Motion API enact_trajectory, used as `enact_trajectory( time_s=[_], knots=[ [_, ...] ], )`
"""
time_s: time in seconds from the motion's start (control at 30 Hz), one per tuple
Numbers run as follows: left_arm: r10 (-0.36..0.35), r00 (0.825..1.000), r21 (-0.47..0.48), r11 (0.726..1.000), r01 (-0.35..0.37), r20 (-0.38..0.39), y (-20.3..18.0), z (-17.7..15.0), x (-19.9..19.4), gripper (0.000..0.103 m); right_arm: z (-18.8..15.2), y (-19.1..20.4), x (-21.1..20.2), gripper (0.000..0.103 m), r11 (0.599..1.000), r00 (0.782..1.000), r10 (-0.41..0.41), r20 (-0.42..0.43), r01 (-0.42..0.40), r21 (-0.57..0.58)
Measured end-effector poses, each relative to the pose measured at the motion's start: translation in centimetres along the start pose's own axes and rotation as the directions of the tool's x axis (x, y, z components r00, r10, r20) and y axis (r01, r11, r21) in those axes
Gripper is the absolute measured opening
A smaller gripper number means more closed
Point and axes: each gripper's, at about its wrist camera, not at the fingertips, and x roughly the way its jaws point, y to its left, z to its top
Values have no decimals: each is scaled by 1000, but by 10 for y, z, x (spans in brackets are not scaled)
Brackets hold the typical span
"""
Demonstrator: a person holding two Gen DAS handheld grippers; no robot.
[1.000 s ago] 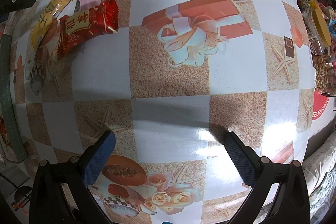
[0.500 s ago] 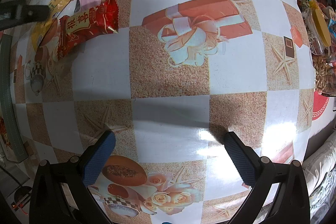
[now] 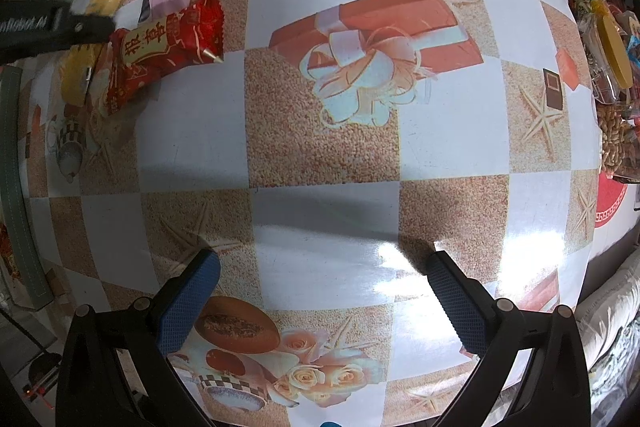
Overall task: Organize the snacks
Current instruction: 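Hold the yellow packet in the left tool while the right grasps a red candy packet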
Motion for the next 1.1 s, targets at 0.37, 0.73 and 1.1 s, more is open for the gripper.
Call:
enact_trajectory(
  time_s=[0.37,0.73,1.1],
  knots=[
    [40,998,-125,991,-46,-50,34,-76,0,55,28,-2,6,103,1000,993,10,-120,-9,9],
    [16,997,-156,987,-27,-75,47,-72,3,71,120,-20,-39,103,876,969,245,40,-239,419],
    [-1,998,-173,985,-9,-62,70,-94,4,78,137,-13,-27,103,925,978,204,-37,-180,334]
  ],
)
